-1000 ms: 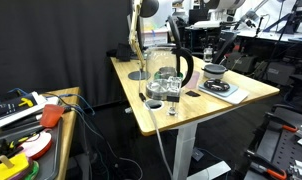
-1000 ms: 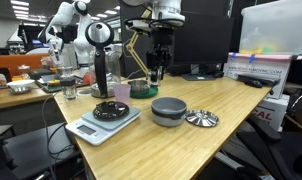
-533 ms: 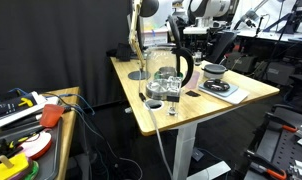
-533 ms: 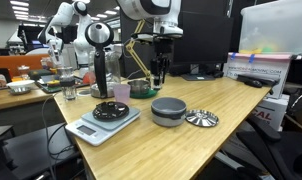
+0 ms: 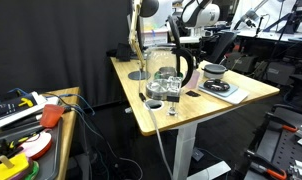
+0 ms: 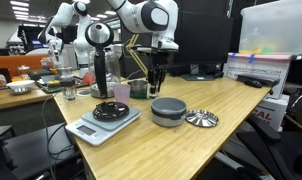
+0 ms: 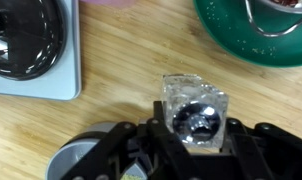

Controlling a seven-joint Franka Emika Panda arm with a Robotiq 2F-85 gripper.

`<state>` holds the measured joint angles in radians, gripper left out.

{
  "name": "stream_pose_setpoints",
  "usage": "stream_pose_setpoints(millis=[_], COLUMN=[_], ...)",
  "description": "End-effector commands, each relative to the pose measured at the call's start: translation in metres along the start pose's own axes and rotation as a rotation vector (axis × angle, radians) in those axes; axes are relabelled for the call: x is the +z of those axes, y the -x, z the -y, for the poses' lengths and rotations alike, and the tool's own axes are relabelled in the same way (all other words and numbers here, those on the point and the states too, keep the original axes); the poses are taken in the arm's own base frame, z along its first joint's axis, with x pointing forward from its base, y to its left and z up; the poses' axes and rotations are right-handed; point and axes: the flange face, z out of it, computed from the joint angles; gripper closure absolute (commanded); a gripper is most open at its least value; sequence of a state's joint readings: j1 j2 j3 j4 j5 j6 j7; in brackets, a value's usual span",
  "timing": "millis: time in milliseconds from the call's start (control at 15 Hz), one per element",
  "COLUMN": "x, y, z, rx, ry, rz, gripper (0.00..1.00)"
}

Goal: Place the glass bottle between the plate and the gray pot

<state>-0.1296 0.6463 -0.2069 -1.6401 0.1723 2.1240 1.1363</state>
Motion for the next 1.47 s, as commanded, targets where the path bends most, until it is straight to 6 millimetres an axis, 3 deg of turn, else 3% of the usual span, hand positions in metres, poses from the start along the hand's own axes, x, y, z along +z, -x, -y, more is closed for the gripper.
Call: stream_pose_setpoints(millis=[0,400,467,800,933,1000,1400], x=[0.009,0.028,0.026,0.016,0.014,0.020,0.022], y=[-0.002,-0.006,-0.005,-0.013,-0.019,-0.019,-0.019], z=[0.005,0.009,0.010,0.004,-0.010,0.001,0.001], rx=[0.028,0.061,0.066,0.085,0.082,0.081,0.080], ry=[0.046,0.082,0.083,0.067,0.077,0.070,0.073], rz=[0.043,0.095,0.102,0.103,0.106,0.075,0.075], gripper=[0.82,0.82,0.36,0.04,0.00,0.00,0.00])
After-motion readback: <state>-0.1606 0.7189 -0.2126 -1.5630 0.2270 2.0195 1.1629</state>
